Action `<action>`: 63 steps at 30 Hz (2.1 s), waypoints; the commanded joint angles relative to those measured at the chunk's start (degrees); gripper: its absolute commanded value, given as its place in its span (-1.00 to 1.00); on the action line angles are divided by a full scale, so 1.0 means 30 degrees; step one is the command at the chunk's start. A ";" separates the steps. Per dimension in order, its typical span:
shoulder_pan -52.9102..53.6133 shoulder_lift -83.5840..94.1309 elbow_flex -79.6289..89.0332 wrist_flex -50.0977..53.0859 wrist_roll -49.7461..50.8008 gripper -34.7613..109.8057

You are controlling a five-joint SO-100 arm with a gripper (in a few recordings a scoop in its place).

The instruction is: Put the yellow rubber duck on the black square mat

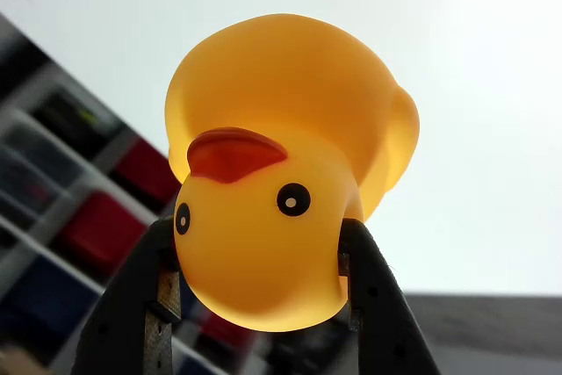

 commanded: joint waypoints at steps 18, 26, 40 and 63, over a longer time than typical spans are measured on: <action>1.1074 0.0264 -0.0322 0.0176 -0.0205 -0.33; 1.2041 0.0234 0.3955 0.0059 -0.0234 -0.33; 1.4092 0.0234 0.6738 -0.0176 -0.0381 -0.33; 1.4678 -0.2197 0.7090 -0.4189 -0.0234 -0.33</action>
